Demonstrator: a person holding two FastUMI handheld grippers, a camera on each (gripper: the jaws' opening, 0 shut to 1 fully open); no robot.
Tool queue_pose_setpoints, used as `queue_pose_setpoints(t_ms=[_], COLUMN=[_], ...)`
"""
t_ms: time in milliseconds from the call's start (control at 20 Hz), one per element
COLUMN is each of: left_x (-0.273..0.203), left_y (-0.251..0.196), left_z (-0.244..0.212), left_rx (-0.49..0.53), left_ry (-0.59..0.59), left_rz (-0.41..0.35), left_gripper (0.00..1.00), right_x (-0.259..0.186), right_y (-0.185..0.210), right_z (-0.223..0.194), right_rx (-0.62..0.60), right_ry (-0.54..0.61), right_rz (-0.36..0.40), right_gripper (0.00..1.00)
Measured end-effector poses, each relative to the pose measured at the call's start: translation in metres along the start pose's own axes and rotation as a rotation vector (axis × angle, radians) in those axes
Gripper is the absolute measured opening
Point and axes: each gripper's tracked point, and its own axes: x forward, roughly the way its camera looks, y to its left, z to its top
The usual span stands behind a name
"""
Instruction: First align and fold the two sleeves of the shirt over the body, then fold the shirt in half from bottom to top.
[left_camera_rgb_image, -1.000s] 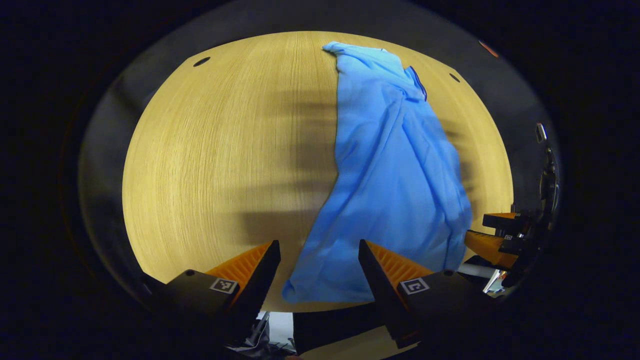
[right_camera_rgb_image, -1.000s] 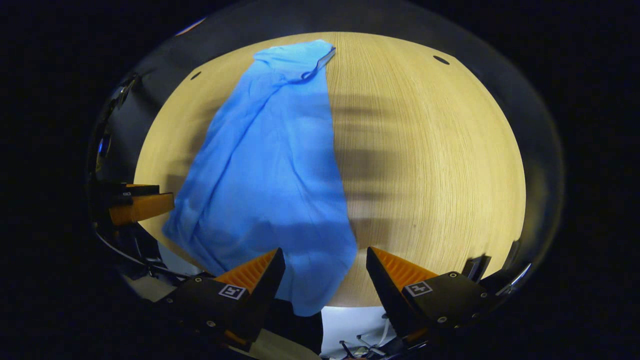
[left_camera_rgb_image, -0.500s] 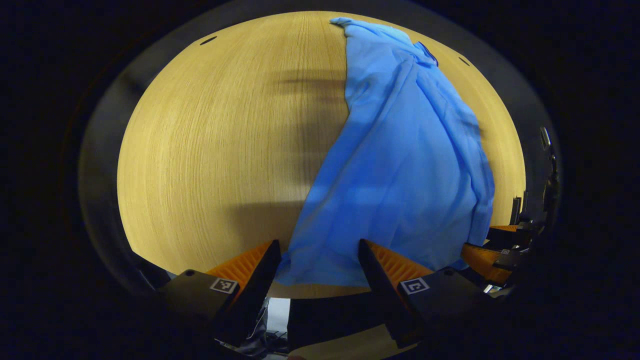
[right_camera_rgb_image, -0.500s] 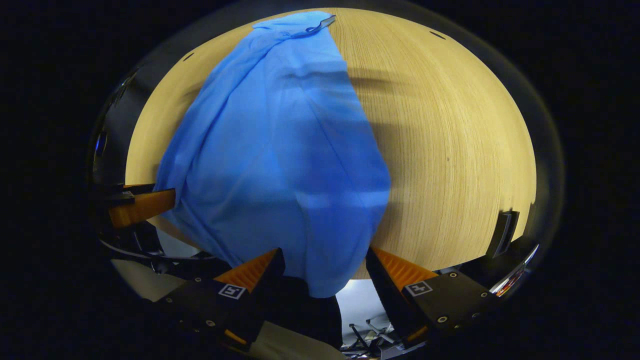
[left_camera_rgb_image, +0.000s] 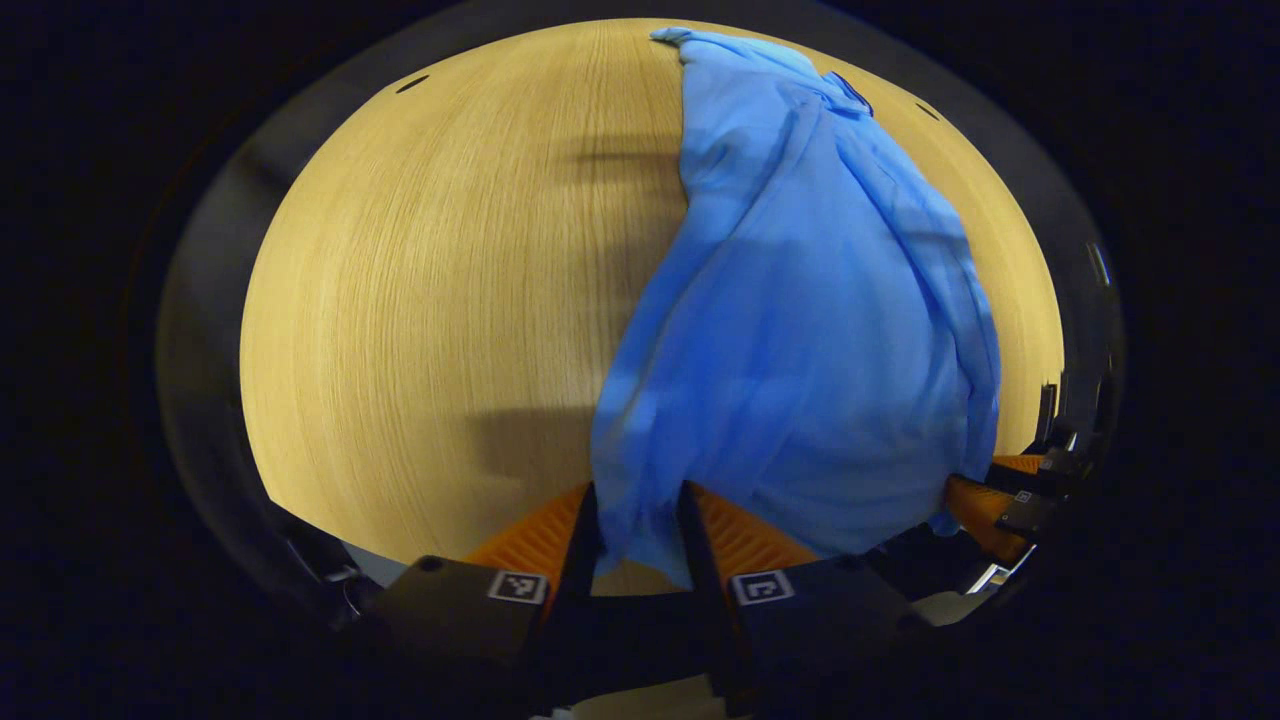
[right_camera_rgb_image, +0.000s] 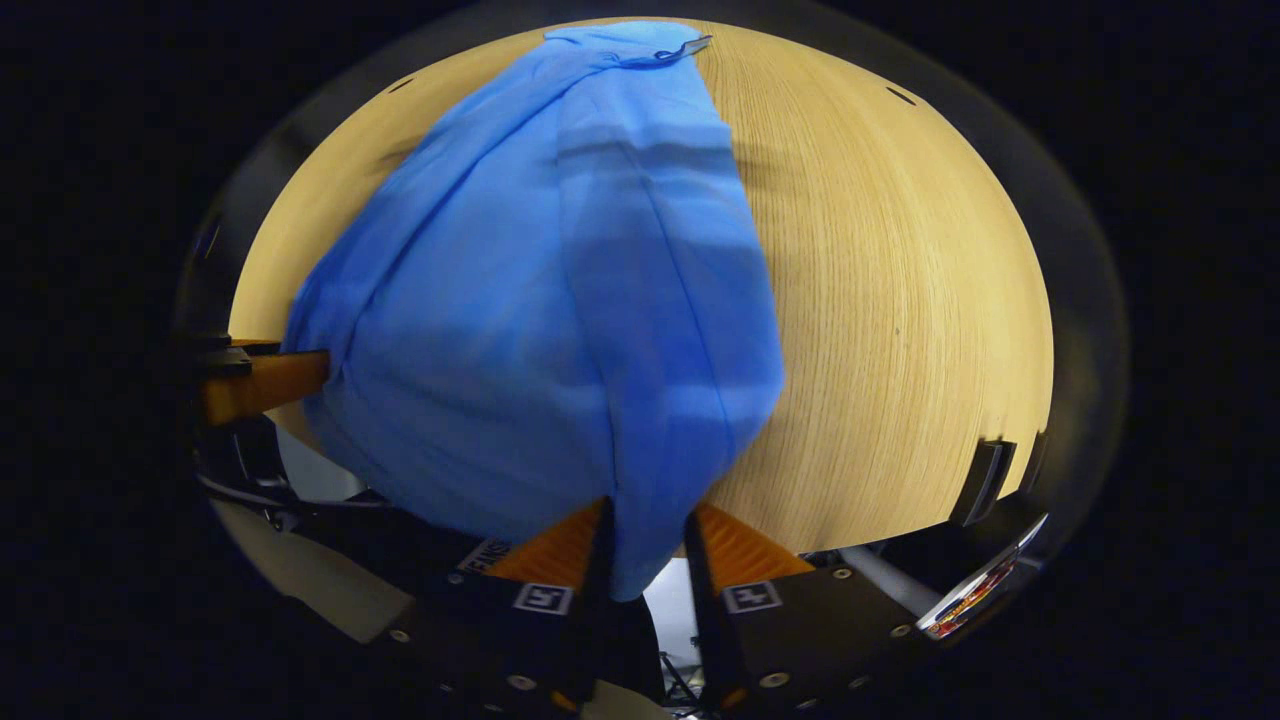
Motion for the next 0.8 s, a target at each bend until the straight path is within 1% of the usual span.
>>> queue_pose_setpoints(t_ms=[50, 100, 150, 200, 250, 350, 450, 500, 550, 600, 650, 700, 800], left_x=[0.002, 0.003, 0.006, 0.008, 0.010, 0.014, 0.015, 0.009, 0.000, 0.004, -0.008, -0.001, -0.013], left_y=[0.001, 0.001, 0.003, 0.003, 0.004, 0.005, 0.004, -0.001, -0.006, 0.000, -0.004, -0.004, -0.002], left_z=[0.003, 0.006, 0.009, 0.014, 0.019, 0.028, 0.041, 0.042, 0.023, 0.060, 0.073, 0.080, 0.104], left_rx=[-0.009, 0.011, 0.041, 0.035, 0.042, 0.055, 0.051, 0.045, 0.041, 0.028, 0.018, 0.026, 0.034], left_ry=[-0.022, -0.024, -0.036, -0.041, -0.046, -0.054, -0.065, -0.075, -0.086, -0.098, -0.119, -0.144, -0.192], left_rz=[-0.005, -0.010, -0.014, -0.018, -0.017, -0.017, -0.029, -0.033, -0.037, -0.054, -0.061, -0.056, -0.051], left_gripper=[0.33, 0.14, 0.11, 0.11, 0.05, 0.05, 0.05, 0.05, 0.05, 0.05, 0.05, 0.05, 0.05], right_x=[0.001, 0.001, 0.000, 0.000, 0.000, -0.007, -0.017, -0.021, -0.026, -0.031, -0.034, -0.038, -0.045], right_y=[0.001, 0.002, 0.003, 0.004, 0.003, -0.001, -0.010, -0.011, -0.014, -0.017, -0.019, -0.020, -0.024], right_z=[0.001, 0.003, 0.003, 0.002, 0.001, 0.009, 0.028, 0.037, 0.048, 0.059, 0.068, 0.075, 0.093], right_rx=[-0.003, -0.021, -0.030, -0.026, -0.002, 0.038, 0.034, 0.035, 0.033, 0.031, 0.031, 0.030, 0.014], right_ry=[-0.015, -0.026, -0.033, -0.032, -0.023, -0.035, -0.080, -0.104, -0.129, -0.151, -0.164, -0.177, -0.209], right_rz=[0.008, 0.016, 0.030, 0.047, 0.063, 0.079, 0.076, 0.089, 0.088, 0.086, 0.088, 0.091, 0.089], right_gripper=[0.14, 0.05, 0.01, 0.01, 0.01, 0.01, 0.01, 0.00, 0.01, 0.01, 0.01, 0.01, 0.01])
